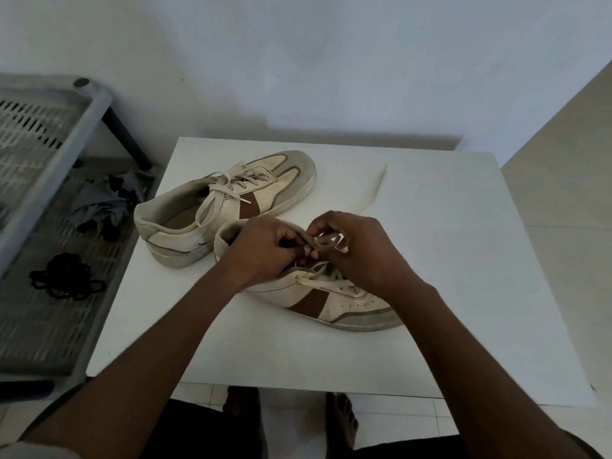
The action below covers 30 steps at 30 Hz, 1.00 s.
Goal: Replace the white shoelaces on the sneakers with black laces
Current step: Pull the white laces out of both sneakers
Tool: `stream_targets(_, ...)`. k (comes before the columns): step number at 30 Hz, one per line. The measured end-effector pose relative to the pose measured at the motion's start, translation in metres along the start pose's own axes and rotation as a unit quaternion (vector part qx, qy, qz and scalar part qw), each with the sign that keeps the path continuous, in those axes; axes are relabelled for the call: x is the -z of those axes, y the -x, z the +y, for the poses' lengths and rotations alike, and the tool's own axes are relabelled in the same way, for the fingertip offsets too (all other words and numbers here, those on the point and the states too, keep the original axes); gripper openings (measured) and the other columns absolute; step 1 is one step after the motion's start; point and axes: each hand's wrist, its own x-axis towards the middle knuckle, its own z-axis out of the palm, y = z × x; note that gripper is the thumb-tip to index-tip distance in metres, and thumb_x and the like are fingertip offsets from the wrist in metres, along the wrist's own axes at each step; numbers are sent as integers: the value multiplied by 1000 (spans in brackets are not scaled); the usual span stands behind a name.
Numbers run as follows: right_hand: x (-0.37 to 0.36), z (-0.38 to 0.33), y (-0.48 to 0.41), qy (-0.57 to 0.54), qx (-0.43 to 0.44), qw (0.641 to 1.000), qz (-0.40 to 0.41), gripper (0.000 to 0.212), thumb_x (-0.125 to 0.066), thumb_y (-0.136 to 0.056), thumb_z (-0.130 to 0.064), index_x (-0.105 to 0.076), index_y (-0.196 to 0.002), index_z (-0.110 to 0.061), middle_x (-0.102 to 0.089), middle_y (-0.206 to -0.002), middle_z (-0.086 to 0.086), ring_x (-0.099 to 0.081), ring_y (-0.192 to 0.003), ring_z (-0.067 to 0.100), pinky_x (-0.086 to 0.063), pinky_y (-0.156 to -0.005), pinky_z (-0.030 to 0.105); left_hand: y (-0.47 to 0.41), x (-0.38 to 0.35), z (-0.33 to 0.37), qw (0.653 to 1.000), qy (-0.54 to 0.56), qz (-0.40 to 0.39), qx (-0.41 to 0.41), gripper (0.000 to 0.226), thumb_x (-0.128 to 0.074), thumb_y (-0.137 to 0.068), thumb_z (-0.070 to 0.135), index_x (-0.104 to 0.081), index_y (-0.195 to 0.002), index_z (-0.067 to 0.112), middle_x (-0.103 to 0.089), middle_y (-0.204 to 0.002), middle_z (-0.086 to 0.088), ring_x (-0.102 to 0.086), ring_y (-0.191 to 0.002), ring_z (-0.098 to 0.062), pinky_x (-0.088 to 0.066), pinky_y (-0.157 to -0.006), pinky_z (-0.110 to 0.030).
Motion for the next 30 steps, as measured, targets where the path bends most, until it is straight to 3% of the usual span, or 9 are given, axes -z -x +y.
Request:
stream_targets(3, 4, 1, -2, -17, -10, 1000, 21, 16, -79, -77, -12, -72, -90, -18, -71, -82, -8, -66, -77, 6, -54, -73, 25, 1, -2, 2, 992, -75, 45, -92, 12, -69, -83, 9, -79, -88, 16, -73, -75, 5, -65, -67, -6, -45, -62, -12)
stream_targets(6, 6, 2, -2, -80, -47, 994, 65, 14, -73, -80, -1, -72, -86, -14, -71, -72, -7, -67, -68, 1, -53, -64, 15, 2, 1, 4, 995, -57, 41, -74, 10, -69, -85, 13, -77, -88, 18, -70, -66, 14, -63, -63, 2, -42, -58, -7)
stream_targets(11, 4, 3, -5, -169, -137, 964, 154, 31, -54, -88, 11, -48, -92, -20, -63, -77, -4, -61, -71, -1, -46, -60, 10, 1, 5, -2, 1000, -3, -27, 8, 15, -67, -87, 27, -76, -96, 19, -74, -80, 2, -69, -80, -15, -57, -79, -39)
stream_targets(15, 5, 12, -4, -207, -203, 915, 281, 34, -41, -88, 12, -43, -91, -22, -55, -83, -4, -52, -76, 5, -43, -69, 24, 0, 1, -1, 999, 28, -27, 28, 17, -71, -84, 29, -76, -98, 21, -75, -88, 7, -68, -90, -9, -53, -90, -40)
stream_targets(18, 8, 17, -4, -84, -178, 962, 190, 20, -53, -94, -7, -51, -108, -22, -56, -97, -10, -53, -84, 2, -45, -75, 27, -1, -1, -1, 998, 31, -8, 45, 11, -74, -81, 29, -78, -86, 20, -74, -78, 4, -68, -82, -15, -55, -83, -35)
stream_targets(21, 15, 17, -7, 6, -77, 995, 56, 40, -68, -88, -24, -56, -127, -24, -51, -128, -6, -52, -109, 6, -47, -90, 27, 0, -2, -1, 999, 16, -6, 34, 12, -73, -81, 30, -77, -84, 19, -73, -73, 0, -68, -76, -22, -54, -74, -38)
stream_targets(24, 6, 12, -6, 39, -11, 999, 20, 18, -70, -86, -19, -73, -104, -18, -68, -107, -3, -62, -94, 13, -51, -87, 39, -1, -2, -3, 999, 17, -13, 29, 15, -73, -82, 32, -77, -86, 19, -73, -75, -2, -68, -78, -25, -55, -77, -45)
stream_targets(27, -5, 12, -6, 103, 26, 988, 109, 9, -67, -86, -12, -73, -85, -19, -70, -87, -7, -61, -78, 11, -50, -78, 39, -2, -2, -2, 999, 20, -30, 30, 18, -72, -82, 32, -76, -93, 19, -75, -81, 1, -69, -83, -16, -54, -84, -45)
stream_targets(30, 3, 18, -11, -16, -118, 957, 266, 18, -57, -90, -3, -67, -89, -17, -69, -91, -3, -60, -81, 9, -49, -78, 29, 0, -2, 0, 998, 29, -44, 35, 19, -72, -83, 31, -76, -98, 20, -75, -87, 4, -68, -88, -9, -53, -89, -41)
